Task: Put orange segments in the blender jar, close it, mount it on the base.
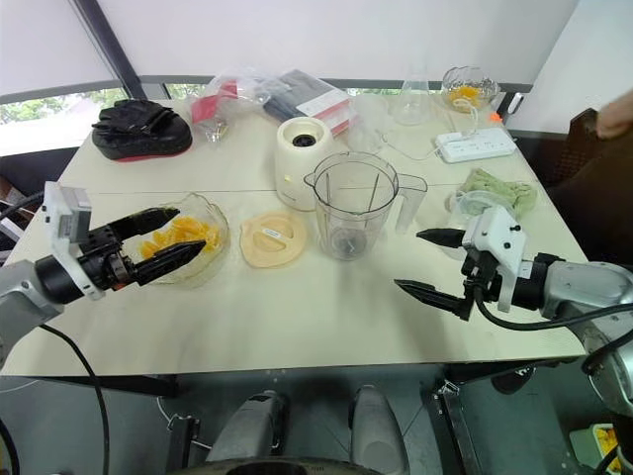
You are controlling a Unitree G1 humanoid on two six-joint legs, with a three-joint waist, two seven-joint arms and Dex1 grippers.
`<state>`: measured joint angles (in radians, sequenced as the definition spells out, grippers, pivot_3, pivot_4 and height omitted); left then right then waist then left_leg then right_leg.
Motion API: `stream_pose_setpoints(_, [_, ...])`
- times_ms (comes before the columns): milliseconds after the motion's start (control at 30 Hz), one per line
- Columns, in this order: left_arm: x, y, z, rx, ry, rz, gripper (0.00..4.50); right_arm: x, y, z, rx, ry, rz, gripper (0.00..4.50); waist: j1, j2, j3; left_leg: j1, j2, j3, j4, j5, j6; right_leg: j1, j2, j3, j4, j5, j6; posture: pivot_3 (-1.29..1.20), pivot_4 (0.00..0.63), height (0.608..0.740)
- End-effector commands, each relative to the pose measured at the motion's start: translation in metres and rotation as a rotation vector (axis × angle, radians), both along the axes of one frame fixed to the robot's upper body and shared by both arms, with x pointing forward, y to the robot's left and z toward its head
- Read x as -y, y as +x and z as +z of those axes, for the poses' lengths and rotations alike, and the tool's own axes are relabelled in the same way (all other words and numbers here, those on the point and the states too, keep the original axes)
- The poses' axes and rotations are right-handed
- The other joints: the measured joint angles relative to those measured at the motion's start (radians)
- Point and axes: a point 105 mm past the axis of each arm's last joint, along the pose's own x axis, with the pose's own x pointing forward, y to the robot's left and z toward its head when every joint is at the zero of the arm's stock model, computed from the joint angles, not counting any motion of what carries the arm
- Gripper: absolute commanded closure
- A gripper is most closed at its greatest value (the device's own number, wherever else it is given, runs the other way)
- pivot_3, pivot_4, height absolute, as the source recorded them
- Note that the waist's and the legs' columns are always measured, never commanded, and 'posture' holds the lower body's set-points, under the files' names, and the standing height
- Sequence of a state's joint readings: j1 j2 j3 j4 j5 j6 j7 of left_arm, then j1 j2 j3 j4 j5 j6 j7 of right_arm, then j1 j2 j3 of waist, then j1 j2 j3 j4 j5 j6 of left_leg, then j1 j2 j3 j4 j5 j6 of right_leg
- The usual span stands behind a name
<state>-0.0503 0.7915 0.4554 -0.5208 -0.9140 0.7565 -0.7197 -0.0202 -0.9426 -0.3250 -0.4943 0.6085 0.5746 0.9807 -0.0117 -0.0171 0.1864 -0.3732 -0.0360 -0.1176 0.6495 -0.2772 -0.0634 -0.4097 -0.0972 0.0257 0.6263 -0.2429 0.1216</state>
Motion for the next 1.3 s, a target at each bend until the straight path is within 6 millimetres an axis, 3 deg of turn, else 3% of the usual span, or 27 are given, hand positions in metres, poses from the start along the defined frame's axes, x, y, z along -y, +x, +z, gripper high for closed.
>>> stream_pose_setpoints(33, [0.002,-0.005,0.008,0.05,0.053,-0.031,0.0,-0.001,0.001,0.014,0.055,0.002,0.011,0.02,0.0,0.0,0.0,0.0,0.0,0.0,0.0,0.0,0.0,0.0,0.0,0.0,0.0,0.0,0.0,0.0,0.15,0.74])
stream_pose_setpoints(800, [0.006,-0.003,0.003,-0.022,0.058,-0.025,0.0,-0.001,0.003,0.011,0.06,0.004,-0.001,0.02,0.001,0.001,0.002,0.0,0.0,0.0,-0.001,0.0,0.0,0.0,0.0,0.0,-0.001,0.0,0.0,0.0,0.15,0.74])
stream_pose_setpoints(1300, [-0.005,0.004,-0.002,-0.042,0.117,0.06,0.0,-0.006,0.003,0.008,0.053,0.015,0.008,0.02,0.001,0.001,0.003,0.0,0.0,0.0,-0.001,0.0,0.0,0.0,0.0,0.0,-0.001,0.0,0.0,0.0,0.15,0.74])
